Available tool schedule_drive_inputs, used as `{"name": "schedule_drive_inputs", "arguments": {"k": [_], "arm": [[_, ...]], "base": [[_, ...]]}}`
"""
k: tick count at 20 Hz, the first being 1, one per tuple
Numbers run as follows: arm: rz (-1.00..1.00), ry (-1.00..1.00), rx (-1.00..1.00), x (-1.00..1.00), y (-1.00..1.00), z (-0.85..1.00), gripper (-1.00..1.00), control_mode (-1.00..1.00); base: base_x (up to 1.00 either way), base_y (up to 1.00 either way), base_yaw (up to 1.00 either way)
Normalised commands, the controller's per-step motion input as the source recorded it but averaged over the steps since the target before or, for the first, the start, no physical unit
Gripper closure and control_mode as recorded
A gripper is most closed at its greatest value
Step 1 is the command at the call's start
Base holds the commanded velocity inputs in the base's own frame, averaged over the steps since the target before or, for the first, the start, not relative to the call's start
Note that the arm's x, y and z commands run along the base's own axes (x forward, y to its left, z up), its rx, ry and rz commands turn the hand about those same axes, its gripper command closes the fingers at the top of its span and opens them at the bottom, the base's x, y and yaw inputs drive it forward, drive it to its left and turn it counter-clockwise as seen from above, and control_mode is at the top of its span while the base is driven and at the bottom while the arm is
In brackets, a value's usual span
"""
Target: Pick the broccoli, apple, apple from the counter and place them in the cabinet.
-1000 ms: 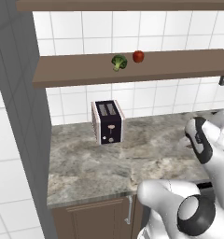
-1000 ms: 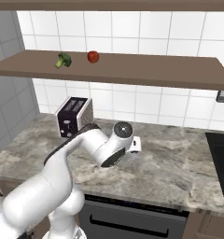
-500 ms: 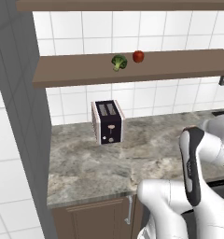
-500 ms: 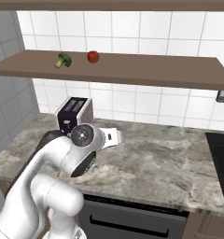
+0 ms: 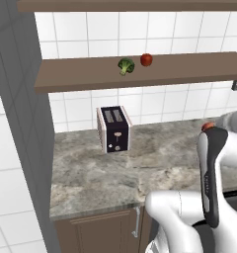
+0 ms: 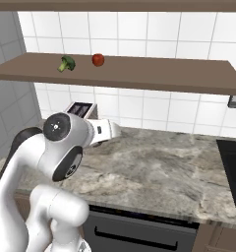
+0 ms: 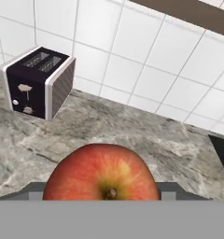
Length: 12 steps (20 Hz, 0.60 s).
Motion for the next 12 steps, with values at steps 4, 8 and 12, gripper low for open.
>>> {"name": "schedule_drive_inputs", "arguments": {"k": [4,8,12], "arm": [[0.0,-0.06,-0.01,-0.48,0.0,1.0,1.0,-1.0],[0.02,-0.22,0.0,-0.09,0.0,0.99,1.0,-1.0],[0.03,-0.18,0.0,0.15,0.06,0.91,1.0,-1.0]], "base": [[0.0,0.0,0.0],[0.0,0.0,0.0],[0.0,0.0,0.0]]}}
